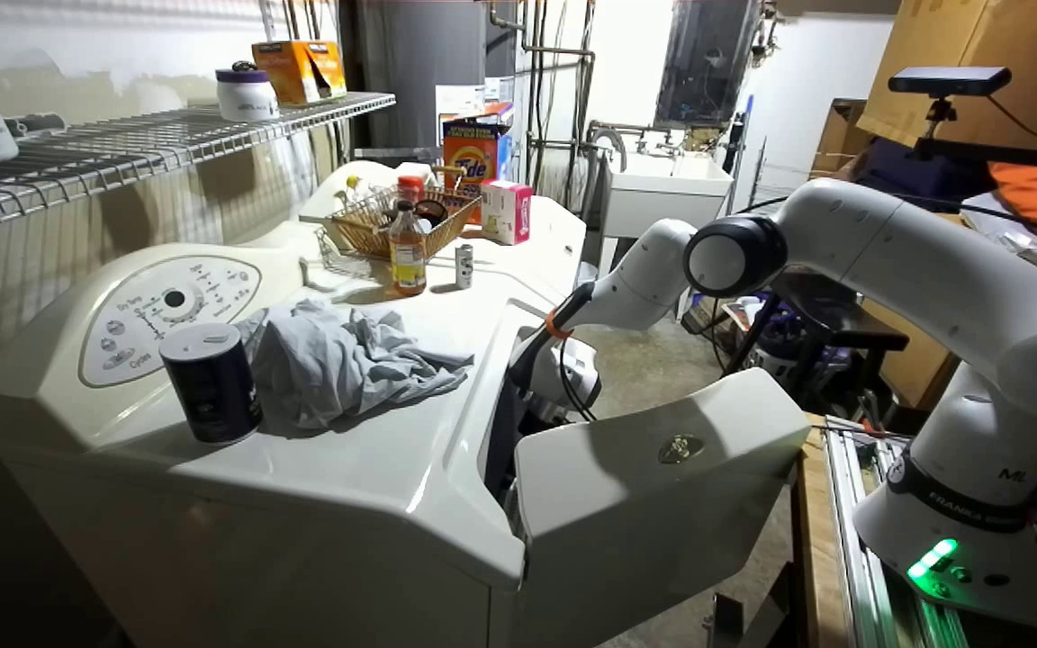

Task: Place the white fabric in the open washing machine.

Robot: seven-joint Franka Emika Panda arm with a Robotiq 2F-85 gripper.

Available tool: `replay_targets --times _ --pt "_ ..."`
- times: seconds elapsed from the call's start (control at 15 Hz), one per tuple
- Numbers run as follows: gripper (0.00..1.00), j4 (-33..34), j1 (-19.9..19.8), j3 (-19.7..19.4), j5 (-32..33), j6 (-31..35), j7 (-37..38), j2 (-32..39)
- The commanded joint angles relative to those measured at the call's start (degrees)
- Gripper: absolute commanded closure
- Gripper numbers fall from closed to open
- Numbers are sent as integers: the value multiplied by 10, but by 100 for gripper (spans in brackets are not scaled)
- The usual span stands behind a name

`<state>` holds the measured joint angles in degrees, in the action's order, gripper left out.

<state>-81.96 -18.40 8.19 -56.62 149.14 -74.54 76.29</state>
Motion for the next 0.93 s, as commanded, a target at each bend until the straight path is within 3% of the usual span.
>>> replay_targets --times 0.0,0.6,0.87 --pt "0 -66 28 -11 42 -4 50 -56" --pt "0 -241 55 -52 136 6 150 -184" --pt "0 -322 38 -62 193 12 188 -256"
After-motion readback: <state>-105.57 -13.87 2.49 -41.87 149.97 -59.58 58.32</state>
